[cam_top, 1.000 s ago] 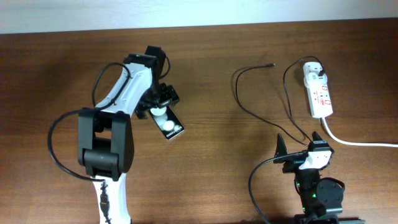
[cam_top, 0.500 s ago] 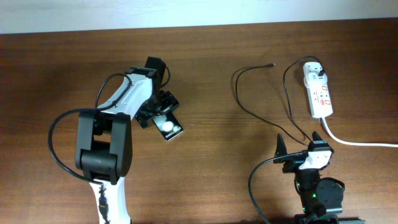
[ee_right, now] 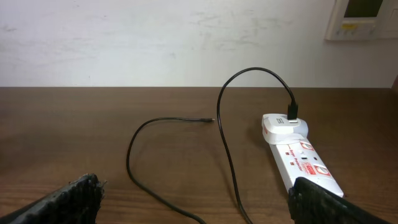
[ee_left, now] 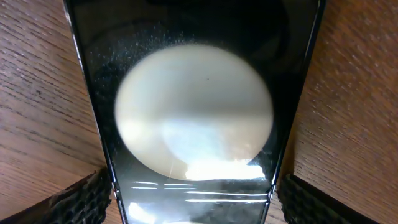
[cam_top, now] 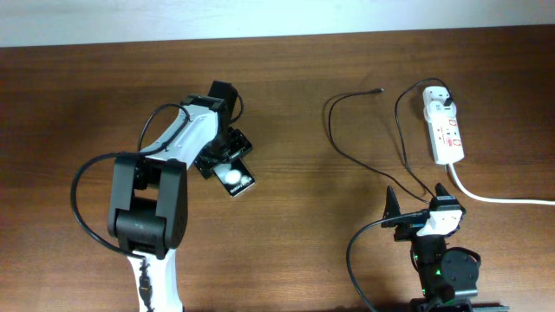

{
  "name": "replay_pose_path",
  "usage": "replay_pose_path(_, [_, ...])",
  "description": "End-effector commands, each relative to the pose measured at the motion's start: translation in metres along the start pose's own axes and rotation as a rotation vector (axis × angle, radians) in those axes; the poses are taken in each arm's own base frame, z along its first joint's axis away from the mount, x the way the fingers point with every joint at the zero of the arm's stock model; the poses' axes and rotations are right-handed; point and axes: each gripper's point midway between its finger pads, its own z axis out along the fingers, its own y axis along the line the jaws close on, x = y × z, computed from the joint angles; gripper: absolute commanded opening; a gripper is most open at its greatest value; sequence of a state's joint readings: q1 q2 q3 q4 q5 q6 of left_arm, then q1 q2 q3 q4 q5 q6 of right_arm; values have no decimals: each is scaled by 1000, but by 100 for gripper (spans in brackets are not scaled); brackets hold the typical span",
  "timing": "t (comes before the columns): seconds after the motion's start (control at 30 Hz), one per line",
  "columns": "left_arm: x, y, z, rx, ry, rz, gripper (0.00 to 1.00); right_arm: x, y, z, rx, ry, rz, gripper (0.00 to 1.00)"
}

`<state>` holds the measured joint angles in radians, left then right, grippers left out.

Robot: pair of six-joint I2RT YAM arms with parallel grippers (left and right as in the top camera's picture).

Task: Plug charger to phone and switch on socket
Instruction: 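Reach the left gripper down over the black phone and grasp it, then lift the phone with the left gripper and tilt it upright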

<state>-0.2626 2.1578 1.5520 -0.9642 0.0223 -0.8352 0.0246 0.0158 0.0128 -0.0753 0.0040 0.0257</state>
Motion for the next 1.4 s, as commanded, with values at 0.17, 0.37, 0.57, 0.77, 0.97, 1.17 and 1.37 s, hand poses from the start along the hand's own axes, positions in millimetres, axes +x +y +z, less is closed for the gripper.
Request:
replay_pose_path(0.17, [15, 14, 28, -64, 56, -8, 84, 3, -3, 0, 15, 5, 0, 99])
replay_pose_path(0.37, [15, 14, 27, -68, 57, -6, 71, 3, -3, 0, 15, 5, 0, 99])
replay_pose_path(0.57, [5, 1, -12, -42, 34, 13, 71, 3, -3, 0, 15, 5, 1, 99])
replay_pose_path(0.77, [0, -9, -95, 76, -70, 58, 72, 3, -3, 0, 14, 5, 1, 99])
replay_pose_path(0.97, [38, 14, -219, 281, -196, 139, 72, 3, -3, 0, 15, 5, 1, 99])
replay_pose_path(1.17, [64, 15, -252, 410, -176, 169, 72, 3, -3, 0, 15, 5, 1, 99])
replay_pose_path(1.37, [70, -2, -228, 421, -49, 189, 73, 3, -3, 0, 15, 5, 1, 99])
